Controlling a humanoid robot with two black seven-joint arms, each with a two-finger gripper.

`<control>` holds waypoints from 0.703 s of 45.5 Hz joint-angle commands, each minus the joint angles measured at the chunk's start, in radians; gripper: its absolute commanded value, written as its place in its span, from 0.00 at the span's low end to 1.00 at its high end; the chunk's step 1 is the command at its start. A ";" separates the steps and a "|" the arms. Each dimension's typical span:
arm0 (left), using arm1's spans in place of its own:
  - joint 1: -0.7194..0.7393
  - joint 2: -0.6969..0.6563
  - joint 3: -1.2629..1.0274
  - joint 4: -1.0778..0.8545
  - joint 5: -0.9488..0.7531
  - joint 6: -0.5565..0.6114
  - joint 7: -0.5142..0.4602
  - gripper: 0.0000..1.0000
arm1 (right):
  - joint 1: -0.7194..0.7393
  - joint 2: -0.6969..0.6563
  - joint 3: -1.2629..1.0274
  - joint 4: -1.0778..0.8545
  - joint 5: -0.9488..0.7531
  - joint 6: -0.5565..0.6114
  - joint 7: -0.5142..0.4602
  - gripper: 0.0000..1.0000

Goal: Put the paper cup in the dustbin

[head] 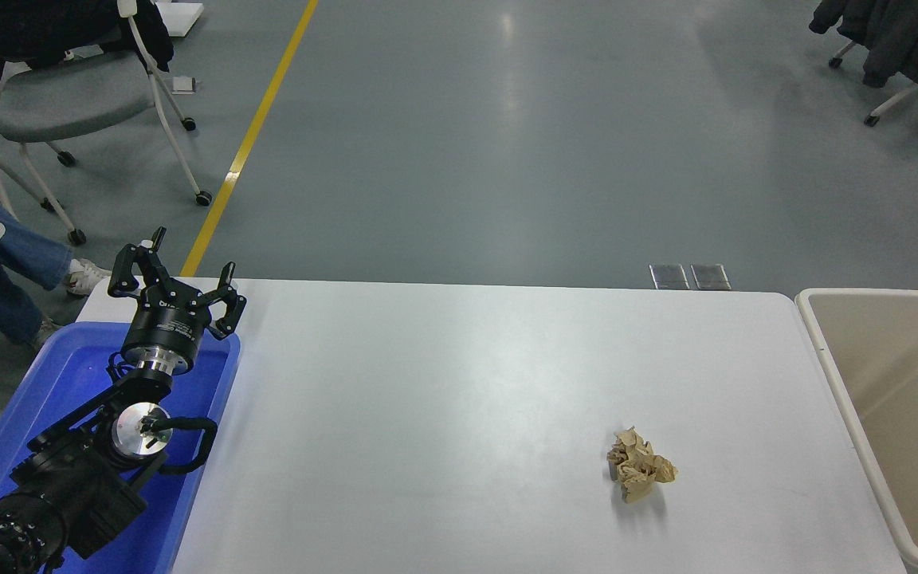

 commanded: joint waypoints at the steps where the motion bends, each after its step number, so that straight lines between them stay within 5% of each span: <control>1: 0.000 0.000 0.000 0.000 0.000 0.000 0.000 1.00 | -0.004 0.032 0.021 -0.013 0.002 -0.007 -0.009 0.31; 2: 0.000 0.000 0.000 0.000 0.000 0.000 0.000 1.00 | -0.003 0.033 0.023 -0.015 0.002 -0.010 -0.008 0.49; 7: 0.000 0.000 0.000 0.000 0.000 0.000 0.000 1.00 | -0.001 0.035 0.024 -0.013 0.002 -0.039 -0.008 0.67; 17: 0.000 0.000 0.000 0.000 0.000 0.000 0.000 1.00 | 0.000 0.036 0.026 -0.015 0.002 -0.069 -0.003 0.71; 21: 0.000 0.000 0.000 0.000 0.000 0.000 0.000 1.00 | 0.000 0.026 0.024 -0.013 0.002 -0.061 -0.006 1.00; 32: 0.000 0.000 0.000 0.000 0.000 0.000 0.000 1.00 | 0.039 0.012 0.021 -0.023 0.001 -0.073 -0.006 1.00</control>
